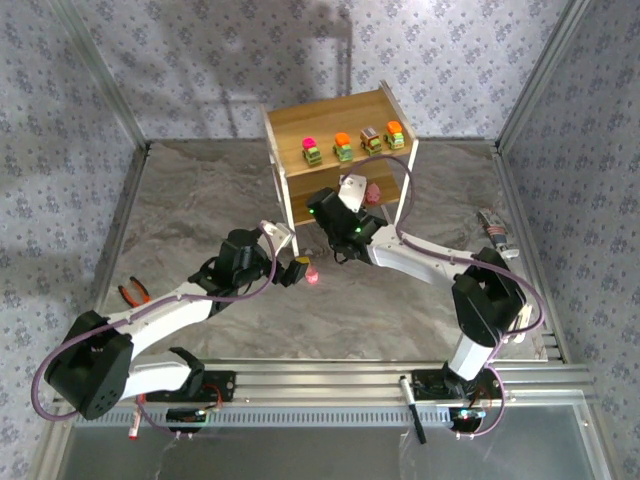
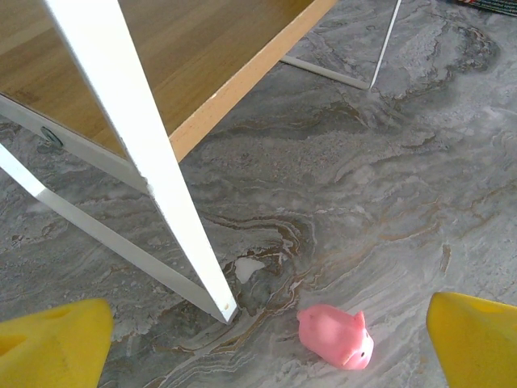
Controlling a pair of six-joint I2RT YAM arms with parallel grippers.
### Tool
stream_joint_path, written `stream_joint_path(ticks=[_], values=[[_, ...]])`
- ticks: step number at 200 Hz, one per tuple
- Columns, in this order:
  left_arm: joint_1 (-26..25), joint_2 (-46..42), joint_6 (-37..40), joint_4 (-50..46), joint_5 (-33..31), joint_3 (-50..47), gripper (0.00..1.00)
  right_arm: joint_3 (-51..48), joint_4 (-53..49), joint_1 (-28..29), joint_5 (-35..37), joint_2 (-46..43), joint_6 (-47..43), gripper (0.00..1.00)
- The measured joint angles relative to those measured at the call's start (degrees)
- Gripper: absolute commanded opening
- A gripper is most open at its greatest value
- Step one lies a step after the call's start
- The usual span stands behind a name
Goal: Place and organize the plastic toys onto the shelf
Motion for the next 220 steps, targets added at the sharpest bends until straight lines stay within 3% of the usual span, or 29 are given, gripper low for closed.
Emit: stream_joint_path(ticks=[220], values=[[0.00, 0.07, 0.02, -0.02, 0.02, 0.00, 1.00, 2.36, -2.19, 1.46, 0.02, 1.40, -2.25, 0.34]])
